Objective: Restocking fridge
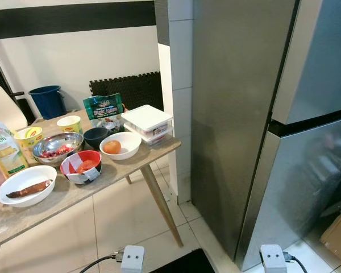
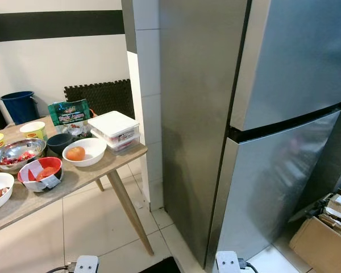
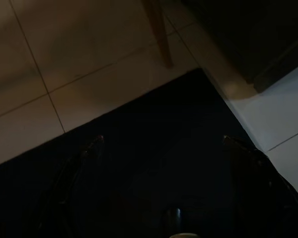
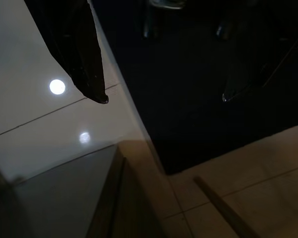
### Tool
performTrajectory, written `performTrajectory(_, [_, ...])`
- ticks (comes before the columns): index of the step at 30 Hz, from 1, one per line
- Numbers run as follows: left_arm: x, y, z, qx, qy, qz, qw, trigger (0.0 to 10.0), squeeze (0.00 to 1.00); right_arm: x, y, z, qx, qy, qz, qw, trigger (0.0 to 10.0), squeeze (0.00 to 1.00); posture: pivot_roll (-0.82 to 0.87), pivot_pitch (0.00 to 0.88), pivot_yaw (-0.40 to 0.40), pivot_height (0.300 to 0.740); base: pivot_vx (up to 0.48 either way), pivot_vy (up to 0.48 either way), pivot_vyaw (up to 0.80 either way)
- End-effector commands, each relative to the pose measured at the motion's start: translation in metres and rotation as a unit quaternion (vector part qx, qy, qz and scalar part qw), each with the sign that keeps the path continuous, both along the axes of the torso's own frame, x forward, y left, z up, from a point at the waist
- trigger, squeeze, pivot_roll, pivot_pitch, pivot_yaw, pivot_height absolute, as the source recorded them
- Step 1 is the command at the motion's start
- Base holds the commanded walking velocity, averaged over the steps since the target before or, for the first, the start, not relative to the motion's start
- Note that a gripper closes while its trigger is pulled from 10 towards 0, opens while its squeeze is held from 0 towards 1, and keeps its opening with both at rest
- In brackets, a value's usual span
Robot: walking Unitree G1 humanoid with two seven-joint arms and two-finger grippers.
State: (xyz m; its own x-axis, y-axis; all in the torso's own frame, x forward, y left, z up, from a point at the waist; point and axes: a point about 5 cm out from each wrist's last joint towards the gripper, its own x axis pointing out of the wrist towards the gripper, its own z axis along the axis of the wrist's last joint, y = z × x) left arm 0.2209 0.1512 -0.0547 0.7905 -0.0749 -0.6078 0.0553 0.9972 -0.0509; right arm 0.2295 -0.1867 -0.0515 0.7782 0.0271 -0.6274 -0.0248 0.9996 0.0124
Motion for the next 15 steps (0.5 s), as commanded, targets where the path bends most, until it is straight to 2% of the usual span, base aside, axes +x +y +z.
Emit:
performTrajectory(1, [-0.0010,0.0024,-0.0012,0.000,0.007,0.005,1.000,10.0,0.00,-0.0048,0.0019,-0.0039,0.005,0.011,-0.008,1.000,10.0,0.00,-0.02,0.009,0.068,0.740,0.000,0.000,0.00])
performTrajectory(5, [-0.0019,0.0015,-0.0014,0.000,0.008,-0.004,1.000,10.0,0.00,-0.0056,0.0039,-0.0044,0.009,0.010,-0.011,1.000,10.0,0.00,-0.03,0.018,0.082,0.740,0.000,0.311,0.00])
performTrajectory(12, [-0.0018,0.0020,-0.0017,0.002,0.010,-0.003,1.000,10.0,0.00,-0.0092,0.0038,-0.0064,0.012,0.012,-0.016,1.000,10.0,0.00,-0.02,0.025,0.069,0.740,0.000,0.480,0.00])
performTrajectory(15, [0.0008,0.0014,0.0009,0.001,0.001,-0.003,1.000,10.0,0.00,-0.0113,0.0045,-0.0080,0.013,0.018,-0.014,1.000,10.0,0.00,0.00,0.029,0.062,0.740,0.000,0.227,0.00])
